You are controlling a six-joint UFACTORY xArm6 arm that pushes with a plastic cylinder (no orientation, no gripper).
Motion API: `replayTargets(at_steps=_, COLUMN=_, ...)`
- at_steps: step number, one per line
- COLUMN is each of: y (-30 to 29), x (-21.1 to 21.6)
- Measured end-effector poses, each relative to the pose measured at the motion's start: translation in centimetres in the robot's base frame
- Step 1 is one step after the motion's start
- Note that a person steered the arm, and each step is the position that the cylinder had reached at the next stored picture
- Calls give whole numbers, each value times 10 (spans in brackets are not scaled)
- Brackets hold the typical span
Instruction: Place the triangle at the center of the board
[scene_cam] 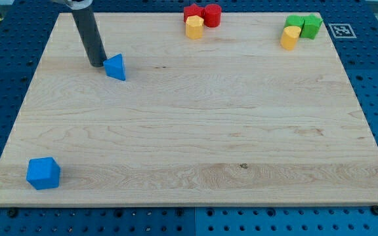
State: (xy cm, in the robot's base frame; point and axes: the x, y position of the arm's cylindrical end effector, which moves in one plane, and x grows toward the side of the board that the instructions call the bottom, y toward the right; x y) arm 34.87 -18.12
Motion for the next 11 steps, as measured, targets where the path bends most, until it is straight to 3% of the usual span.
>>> replayTargets(at_steps=2, y=9, x=16)
replayTargets(at_steps=4, y=13, x=4)
replayTargets(at_steps=6, y=18, x=44)
replayTargets(at_steps=11, y=163, x=45)
